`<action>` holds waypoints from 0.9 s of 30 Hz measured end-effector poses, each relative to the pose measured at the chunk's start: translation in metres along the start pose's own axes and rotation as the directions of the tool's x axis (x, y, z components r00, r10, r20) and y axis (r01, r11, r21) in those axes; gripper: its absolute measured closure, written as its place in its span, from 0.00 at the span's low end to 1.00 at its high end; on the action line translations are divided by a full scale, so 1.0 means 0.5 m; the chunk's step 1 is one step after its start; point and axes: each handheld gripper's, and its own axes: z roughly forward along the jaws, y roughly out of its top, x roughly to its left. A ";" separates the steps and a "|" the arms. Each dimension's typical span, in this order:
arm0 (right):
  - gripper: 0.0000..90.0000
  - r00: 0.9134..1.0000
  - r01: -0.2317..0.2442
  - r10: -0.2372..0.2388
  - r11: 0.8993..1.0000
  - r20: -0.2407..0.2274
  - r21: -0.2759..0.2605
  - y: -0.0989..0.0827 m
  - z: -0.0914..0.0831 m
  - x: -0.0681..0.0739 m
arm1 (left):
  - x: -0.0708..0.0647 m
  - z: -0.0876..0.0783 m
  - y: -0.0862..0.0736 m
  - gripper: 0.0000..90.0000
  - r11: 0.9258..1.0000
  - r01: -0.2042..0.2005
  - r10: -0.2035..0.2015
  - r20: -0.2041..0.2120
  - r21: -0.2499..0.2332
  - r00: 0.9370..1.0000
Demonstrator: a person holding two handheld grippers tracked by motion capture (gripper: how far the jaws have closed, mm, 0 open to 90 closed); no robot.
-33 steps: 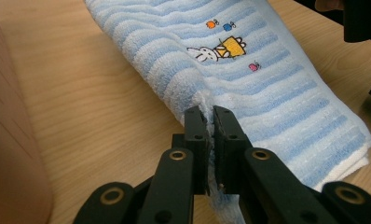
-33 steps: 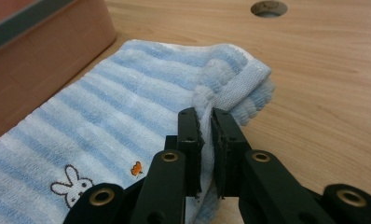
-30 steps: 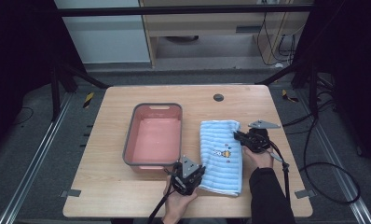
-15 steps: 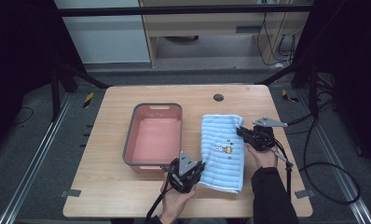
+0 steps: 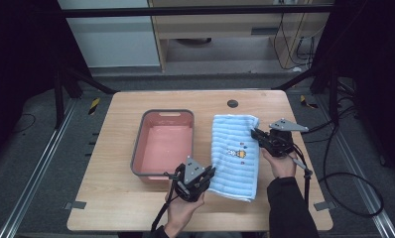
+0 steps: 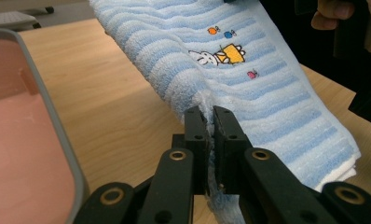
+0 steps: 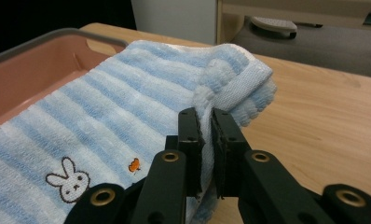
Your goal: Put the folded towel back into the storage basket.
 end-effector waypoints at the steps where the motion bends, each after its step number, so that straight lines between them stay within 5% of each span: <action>1: 0.93 1.000 0.003 -0.003 1.000 0.000 -0.004 0.004 -0.001 0.002 | 0.002 -0.004 0.004 0.94 1.000 0.000 0.000 -0.002 -0.006 1.000; 27: 0.93 0.997 0.067 -0.068 0.995 -0.020 -0.072 0.126 0.016 0.076 | 0.060 -0.081 0.057 0.94 0.996 0.006 -0.009 -0.042 -0.088 0.999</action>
